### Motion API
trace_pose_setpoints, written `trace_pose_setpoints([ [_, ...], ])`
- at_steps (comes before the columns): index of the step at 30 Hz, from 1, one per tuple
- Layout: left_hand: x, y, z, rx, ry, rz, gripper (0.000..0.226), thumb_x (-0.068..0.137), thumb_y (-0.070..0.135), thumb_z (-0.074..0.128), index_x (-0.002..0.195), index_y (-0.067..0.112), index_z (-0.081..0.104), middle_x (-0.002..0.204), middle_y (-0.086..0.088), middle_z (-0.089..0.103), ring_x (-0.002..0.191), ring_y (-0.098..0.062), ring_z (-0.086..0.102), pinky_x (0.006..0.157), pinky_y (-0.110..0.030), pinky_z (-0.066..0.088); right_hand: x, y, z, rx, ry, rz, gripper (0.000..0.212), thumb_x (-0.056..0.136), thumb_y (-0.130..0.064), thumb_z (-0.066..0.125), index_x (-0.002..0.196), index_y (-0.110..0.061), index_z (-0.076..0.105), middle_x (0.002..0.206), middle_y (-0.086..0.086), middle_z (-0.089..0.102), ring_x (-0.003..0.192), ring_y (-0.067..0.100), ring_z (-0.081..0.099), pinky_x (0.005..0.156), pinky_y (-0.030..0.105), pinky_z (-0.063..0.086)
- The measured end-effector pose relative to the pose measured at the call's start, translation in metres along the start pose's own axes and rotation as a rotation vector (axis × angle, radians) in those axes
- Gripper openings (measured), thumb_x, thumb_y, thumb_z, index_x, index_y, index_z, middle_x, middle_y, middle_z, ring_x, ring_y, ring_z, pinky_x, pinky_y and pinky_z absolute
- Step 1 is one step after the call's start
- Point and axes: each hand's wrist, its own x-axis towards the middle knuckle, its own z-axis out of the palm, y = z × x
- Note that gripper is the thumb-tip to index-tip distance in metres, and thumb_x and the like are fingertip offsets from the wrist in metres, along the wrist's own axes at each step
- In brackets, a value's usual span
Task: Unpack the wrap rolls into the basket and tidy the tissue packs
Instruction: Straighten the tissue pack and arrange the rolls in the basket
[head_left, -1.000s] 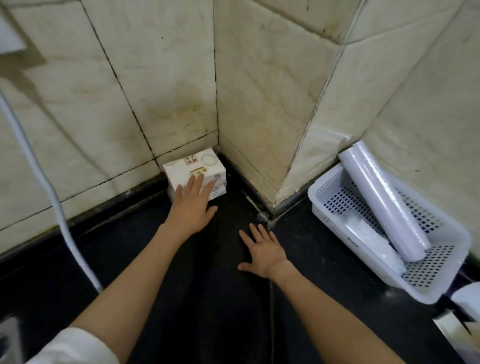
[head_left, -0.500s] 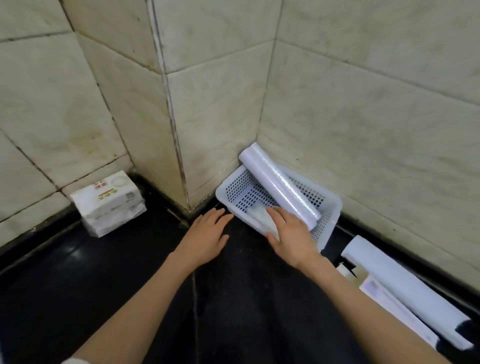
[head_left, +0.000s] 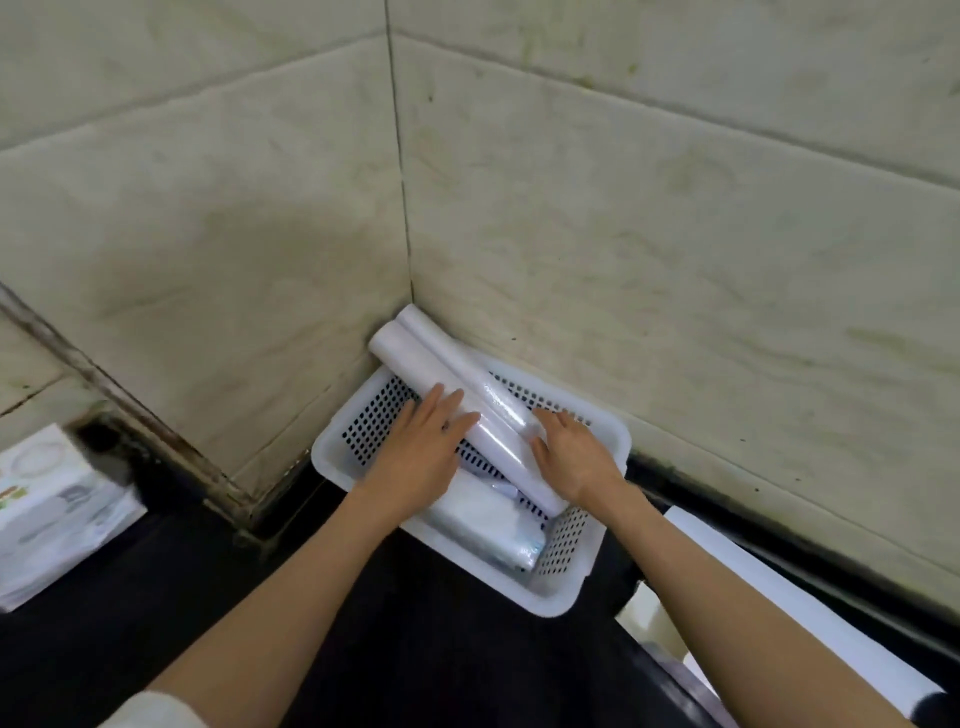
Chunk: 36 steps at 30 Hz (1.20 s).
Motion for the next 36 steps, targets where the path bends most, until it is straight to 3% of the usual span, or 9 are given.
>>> trace_pose_setpoints([
  [4, 0.025, -0.011, 0.017, 0.096, 0.006, 0.055, 0.063, 0.090, 0.007, 0.045, 0.144, 0.029, 0.021, 0.159, 0.000, 0.002, 0.145, -0.022, -0.011, 0.113, -0.049, -0.011, 0.030, 0.004, 0.012, -0.030, 0.022, 0.033, 0.026, 0.095, -0.015, 0.036, 0.116, -0.005, 0.047, 0.115, 0.019, 0.058, 0.098, 0.032, 0.056, 0.079, 0.040, 0.049],
  [8, 0.028, -0.017, 0.022, 0.229, 0.166, 0.114, 0.058, 0.069, 0.006, 0.073, 0.121, 0.026, 0.057, 0.137, -0.007, 0.051, 0.134, -0.032, 0.038, 0.105, -0.069, 0.009, 0.046, 0.003, 0.015, -0.029, 0.075, 0.082, 0.023, 0.092, -0.018, 0.045, 0.107, -0.003, 0.054, 0.108, 0.017, 0.059, 0.093, 0.032, 0.057, 0.069, 0.034, 0.041],
  [11, 0.033, -0.022, 0.022, 0.258, 0.207, 0.143, 0.055, 0.057, 0.009, 0.082, 0.107, 0.024, 0.065, 0.119, -0.007, 0.064, 0.120, -0.034, 0.054, 0.098, -0.074, 0.022, 0.050, 0.001, 0.016, -0.014, 0.083, 0.096, 0.024, 0.089, -0.022, 0.050, 0.105, -0.004, 0.056, 0.109, 0.015, 0.056, 0.095, 0.031, 0.055, 0.072, 0.034, 0.042],
  [17, 0.037, -0.032, 0.022, 0.167, 0.193, 0.175, 0.053, 0.060, 0.020, 0.084, 0.109, 0.020, 0.064, 0.119, -0.008, 0.064, 0.121, -0.032, 0.053, 0.100, -0.072, 0.024, 0.029, 0.007, 0.012, 0.147, 0.229, 0.075, 0.043, 0.085, -0.028, 0.057, 0.122, -0.007, 0.051, 0.124, 0.013, 0.048, 0.115, 0.028, 0.042, 0.093, 0.036, 0.039],
  [20, 0.042, -0.033, 0.022, 0.101, 0.247, 0.131, 0.050, 0.067, 0.023, 0.080, 0.113, 0.015, 0.061, 0.123, -0.015, 0.059, 0.123, -0.035, 0.049, 0.107, -0.064, 0.024, 0.016, 0.009, 0.000, 0.218, 0.366, 0.011, 0.043, 0.084, -0.027, 0.061, 0.121, -0.009, 0.050, 0.122, 0.010, 0.048, 0.112, 0.024, 0.041, 0.091, 0.029, 0.034],
  [24, 0.052, -0.019, 0.018, 0.003, 0.298, -0.039, 0.043, 0.070, 0.023, 0.078, 0.106, 0.005, 0.062, 0.115, -0.023, 0.059, 0.109, -0.040, 0.055, 0.089, -0.051, 0.049, 0.001, 0.006, -0.009, 0.314, 0.440, -0.026, 0.044, 0.083, -0.023, 0.063, 0.123, -0.011, 0.049, 0.117, 0.006, 0.047, 0.108, 0.019, 0.041, 0.091, 0.024, 0.033],
  [27, 0.059, -0.013, 0.015, -0.094, 0.317, -0.102, 0.044, 0.076, 0.018, 0.072, 0.114, 0.003, 0.058, 0.121, -0.024, 0.055, 0.112, -0.038, 0.053, 0.083, -0.046, 0.053, -0.005, 0.006, -0.008, 0.341, 0.448, -0.015, 0.043, 0.083, -0.023, 0.063, 0.122, -0.010, 0.050, 0.115, 0.007, 0.048, 0.106, 0.017, 0.041, 0.090, 0.025, 0.034],
  [33, 0.046, -0.031, 0.011, -0.506, 0.227, -0.071, 0.050, 0.091, 0.007, 0.051, 0.139, 0.010, 0.037, 0.152, -0.006, 0.029, 0.140, -0.019, 0.026, 0.114, -0.034, 0.027, -0.001, -0.005, 0.010, 0.301, 0.359, -0.041, 0.042, 0.085, -0.023, 0.061, 0.122, -0.009, 0.048, 0.120, 0.008, 0.049, 0.109, 0.020, 0.041, 0.089, 0.023, 0.030],
  [36, 0.032, -0.044, 0.002, -0.561, 0.120, -0.076, 0.046, 0.092, 0.008, 0.049, 0.137, 0.012, 0.041, 0.149, -0.001, 0.033, 0.133, -0.015, 0.035, 0.109, -0.032, 0.033, 0.004, -0.014, 0.026, 0.308, 0.264, -0.037, 0.042, 0.086, -0.023, 0.060, 0.124, -0.010, 0.046, 0.123, 0.008, 0.048, 0.112, 0.020, 0.041, 0.093, 0.023, 0.030],
])
